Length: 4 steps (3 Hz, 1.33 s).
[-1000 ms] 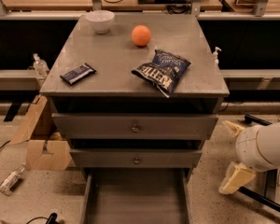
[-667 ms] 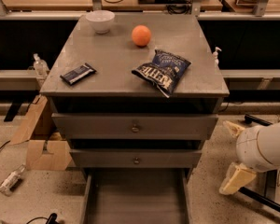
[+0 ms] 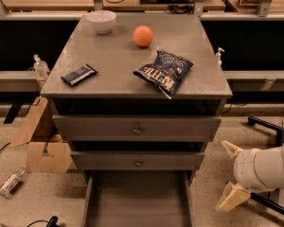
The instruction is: Close bottom drawer
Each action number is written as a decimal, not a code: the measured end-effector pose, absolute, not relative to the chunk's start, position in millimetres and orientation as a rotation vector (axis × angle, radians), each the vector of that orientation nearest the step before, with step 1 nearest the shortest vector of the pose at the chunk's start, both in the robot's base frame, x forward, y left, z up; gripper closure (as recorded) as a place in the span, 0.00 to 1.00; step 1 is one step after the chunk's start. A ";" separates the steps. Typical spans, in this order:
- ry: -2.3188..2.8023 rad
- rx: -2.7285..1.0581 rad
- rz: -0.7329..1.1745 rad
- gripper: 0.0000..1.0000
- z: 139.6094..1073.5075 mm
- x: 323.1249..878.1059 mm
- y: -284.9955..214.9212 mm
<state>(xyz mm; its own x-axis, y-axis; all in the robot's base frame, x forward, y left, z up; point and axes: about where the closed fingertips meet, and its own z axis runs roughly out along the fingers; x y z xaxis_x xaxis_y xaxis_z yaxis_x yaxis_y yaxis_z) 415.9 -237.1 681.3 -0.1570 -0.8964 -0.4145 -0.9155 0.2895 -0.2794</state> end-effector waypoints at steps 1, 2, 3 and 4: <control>2.038 -1.519 0.110 0.00 617.2 402.1 -240.9; 2.040 -1.443 0.143 0.00 543.7 394.6 -255.1; 2.111 -1.424 0.160 0.00 468.9 388.9 -273.4; 2.205 -1.452 0.187 0.00 430.5 387.2 -282.1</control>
Offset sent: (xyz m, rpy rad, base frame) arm -0.0290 -0.0392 -0.2231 0.2045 -0.0446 -0.1258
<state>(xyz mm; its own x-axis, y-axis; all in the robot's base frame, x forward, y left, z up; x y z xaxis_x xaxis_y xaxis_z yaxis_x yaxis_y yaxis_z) 387.2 -282.1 430.5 -0.3143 -0.8255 -0.4688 -0.8927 0.4250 -0.1498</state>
